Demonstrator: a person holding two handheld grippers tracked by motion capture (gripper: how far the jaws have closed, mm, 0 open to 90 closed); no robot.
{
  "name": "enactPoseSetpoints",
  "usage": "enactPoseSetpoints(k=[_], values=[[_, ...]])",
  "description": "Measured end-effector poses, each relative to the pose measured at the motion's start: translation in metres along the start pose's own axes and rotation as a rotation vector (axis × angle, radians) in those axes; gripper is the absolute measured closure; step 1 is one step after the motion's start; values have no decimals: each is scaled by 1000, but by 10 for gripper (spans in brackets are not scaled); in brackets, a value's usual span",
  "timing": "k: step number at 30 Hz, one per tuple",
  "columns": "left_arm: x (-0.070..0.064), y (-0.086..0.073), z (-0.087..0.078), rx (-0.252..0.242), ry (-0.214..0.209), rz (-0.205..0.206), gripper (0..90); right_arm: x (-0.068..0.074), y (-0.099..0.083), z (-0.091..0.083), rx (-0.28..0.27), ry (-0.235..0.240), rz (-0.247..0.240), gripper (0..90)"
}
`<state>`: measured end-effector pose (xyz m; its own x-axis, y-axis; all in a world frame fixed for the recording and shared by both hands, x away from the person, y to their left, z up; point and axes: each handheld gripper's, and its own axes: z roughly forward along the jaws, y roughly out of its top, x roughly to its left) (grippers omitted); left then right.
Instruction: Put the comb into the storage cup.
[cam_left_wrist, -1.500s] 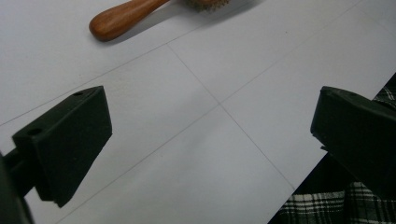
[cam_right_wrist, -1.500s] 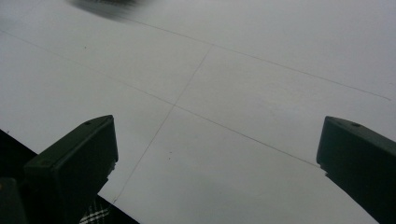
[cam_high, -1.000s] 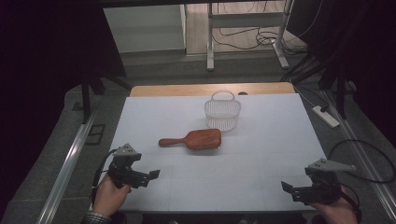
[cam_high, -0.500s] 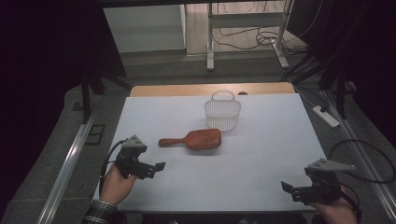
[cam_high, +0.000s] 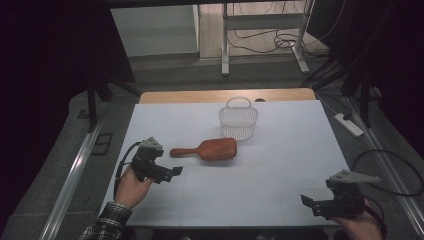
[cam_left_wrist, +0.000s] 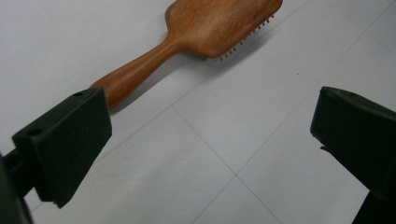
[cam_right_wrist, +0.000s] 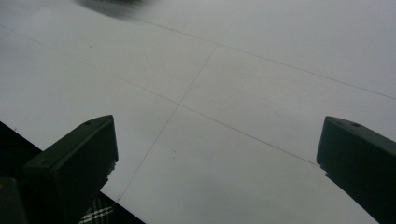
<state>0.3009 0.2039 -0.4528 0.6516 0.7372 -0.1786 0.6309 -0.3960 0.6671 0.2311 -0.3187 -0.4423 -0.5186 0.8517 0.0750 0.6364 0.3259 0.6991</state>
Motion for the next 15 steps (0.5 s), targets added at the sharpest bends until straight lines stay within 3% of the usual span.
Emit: enactPoseSetpoints(k=[15], values=[[3, 21, 18, 31, -9, 5, 0, 0, 0, 0, 3, 2, -4, 0]])
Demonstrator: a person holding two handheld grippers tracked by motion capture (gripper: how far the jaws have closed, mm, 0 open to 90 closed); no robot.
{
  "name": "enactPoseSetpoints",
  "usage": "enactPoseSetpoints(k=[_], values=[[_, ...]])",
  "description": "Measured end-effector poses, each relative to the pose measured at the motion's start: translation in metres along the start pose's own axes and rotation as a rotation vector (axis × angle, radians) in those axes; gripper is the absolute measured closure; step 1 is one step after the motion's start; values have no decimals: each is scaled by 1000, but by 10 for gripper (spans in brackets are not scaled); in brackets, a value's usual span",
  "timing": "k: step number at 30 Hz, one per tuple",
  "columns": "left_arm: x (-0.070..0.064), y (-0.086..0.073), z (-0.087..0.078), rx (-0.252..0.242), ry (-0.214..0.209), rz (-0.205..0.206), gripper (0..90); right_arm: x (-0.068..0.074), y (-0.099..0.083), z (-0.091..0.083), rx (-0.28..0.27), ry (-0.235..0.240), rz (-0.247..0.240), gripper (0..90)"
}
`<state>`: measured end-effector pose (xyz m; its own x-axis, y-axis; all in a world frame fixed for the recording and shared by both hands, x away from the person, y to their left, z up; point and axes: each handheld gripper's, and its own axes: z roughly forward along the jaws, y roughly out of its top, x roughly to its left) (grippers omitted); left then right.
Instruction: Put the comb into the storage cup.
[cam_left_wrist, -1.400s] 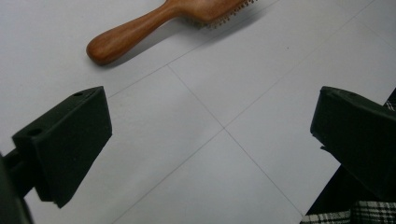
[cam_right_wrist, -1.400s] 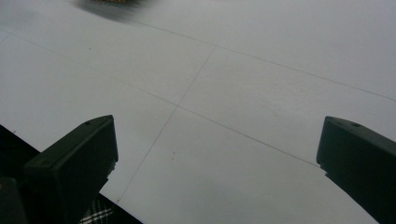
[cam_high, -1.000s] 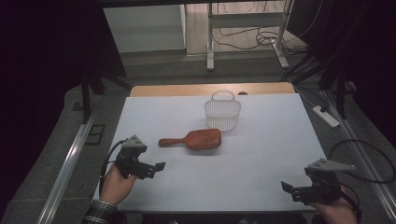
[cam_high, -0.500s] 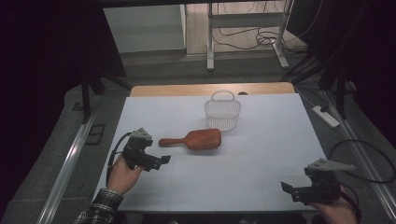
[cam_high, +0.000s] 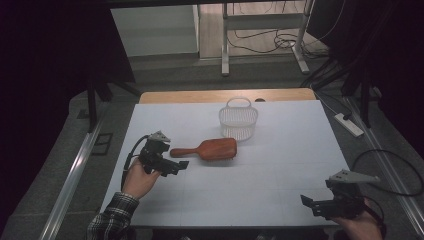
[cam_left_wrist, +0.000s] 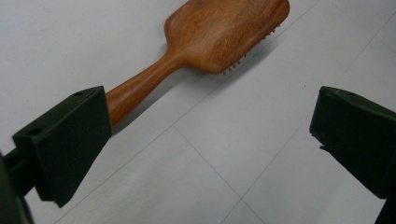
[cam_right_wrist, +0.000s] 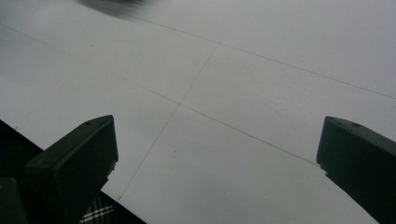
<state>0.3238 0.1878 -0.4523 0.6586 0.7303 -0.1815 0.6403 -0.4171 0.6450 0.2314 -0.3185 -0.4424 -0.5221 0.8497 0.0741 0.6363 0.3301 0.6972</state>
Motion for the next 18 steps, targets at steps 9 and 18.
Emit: enactPoseSetpoints(k=[9, 18], values=[[2, 14, 10, 8, -19, 12, 0, 0, 0, 0, 2, 2, -1, 0], [4, 29, 22, 17, -33, 31, 0, 0, 0, 1, 6, 4, -3, 0]])
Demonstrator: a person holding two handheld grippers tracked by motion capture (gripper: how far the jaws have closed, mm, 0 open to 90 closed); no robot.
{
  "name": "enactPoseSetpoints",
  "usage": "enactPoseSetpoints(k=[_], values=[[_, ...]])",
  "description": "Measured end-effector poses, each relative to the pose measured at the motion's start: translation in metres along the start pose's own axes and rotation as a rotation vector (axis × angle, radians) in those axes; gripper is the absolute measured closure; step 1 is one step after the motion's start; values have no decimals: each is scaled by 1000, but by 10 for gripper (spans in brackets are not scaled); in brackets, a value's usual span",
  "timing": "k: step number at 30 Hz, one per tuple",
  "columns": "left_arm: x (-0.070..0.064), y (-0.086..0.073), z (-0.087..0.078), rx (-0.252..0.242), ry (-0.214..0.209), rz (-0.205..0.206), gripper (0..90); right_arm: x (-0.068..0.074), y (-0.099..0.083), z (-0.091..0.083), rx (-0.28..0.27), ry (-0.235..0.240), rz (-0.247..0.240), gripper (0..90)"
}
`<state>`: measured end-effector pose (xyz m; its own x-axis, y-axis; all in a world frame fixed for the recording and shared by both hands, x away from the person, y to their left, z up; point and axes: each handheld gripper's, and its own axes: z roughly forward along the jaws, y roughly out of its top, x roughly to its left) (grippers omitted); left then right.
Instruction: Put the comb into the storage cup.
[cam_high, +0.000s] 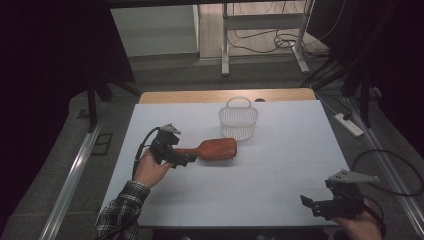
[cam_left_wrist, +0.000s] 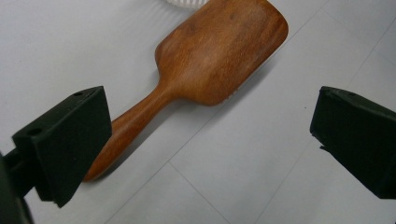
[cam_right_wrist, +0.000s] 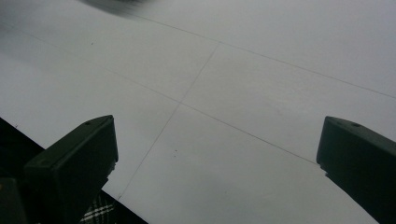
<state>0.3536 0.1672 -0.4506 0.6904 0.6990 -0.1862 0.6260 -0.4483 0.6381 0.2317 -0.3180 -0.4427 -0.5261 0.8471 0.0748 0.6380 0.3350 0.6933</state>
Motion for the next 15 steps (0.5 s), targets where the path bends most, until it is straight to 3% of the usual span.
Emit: enactPoseSetpoints(k=[15], values=[[6, 14, 17, 43, 6, 11, 0, 0, 0, 1, 5, 1, -1, 0]])
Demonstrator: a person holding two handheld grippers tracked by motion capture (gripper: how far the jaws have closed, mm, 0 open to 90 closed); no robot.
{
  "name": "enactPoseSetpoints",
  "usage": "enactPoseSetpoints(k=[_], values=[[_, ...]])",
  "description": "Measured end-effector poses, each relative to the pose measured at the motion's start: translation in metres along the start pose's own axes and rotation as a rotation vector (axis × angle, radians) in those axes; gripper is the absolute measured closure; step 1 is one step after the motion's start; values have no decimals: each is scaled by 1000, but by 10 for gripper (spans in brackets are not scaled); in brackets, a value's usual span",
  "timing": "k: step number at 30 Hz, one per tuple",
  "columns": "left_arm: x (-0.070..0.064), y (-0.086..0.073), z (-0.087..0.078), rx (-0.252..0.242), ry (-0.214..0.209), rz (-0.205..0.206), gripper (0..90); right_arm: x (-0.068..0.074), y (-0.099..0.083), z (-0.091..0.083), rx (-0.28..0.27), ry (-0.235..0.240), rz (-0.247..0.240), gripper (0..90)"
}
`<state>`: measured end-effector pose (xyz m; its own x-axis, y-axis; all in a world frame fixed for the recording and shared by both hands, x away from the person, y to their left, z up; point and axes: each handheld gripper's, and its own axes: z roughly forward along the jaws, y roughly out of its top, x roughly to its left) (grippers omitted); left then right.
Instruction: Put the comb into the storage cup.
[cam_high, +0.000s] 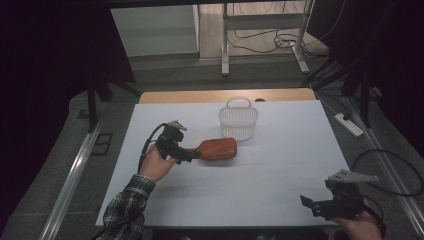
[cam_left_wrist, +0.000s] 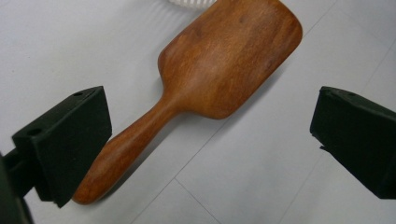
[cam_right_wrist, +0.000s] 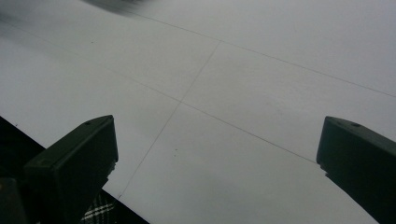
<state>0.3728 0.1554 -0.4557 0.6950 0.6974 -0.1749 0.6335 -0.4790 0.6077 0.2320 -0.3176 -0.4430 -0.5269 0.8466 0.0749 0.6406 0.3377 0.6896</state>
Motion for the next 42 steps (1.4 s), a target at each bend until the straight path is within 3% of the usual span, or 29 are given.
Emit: enactPoseSetpoints(k=[19, 33, 37, 38, 39, 40, 42], values=[[14, 24, 27, 41, 0, 3, 0, -1, 0, 1, 6, 5, 2, 0], [10, 41, 43, 80, 21, 32, 4, -1, 0, 1, 9, 4, 3, 0], [10, 46, 46, 84, 32, 55, 72, -1, 0, 1, 9, 4, 3, 0], [10, 47, 46, 84, 36, 60, 110, -1, 0, 1, 9, 4, 3, 0], [10, 47, 46, 86, 34, 63, 202, -1, 0, 1, 10, 2, 3, 0], [10, 48, 47, 85, 31, 64, 202, -1, 0, 1, 10, 2, 3, 0], [11, 51, 48, 87, 25, 65, 321, -1, 0, 1, 12, 2, 6, 0]])
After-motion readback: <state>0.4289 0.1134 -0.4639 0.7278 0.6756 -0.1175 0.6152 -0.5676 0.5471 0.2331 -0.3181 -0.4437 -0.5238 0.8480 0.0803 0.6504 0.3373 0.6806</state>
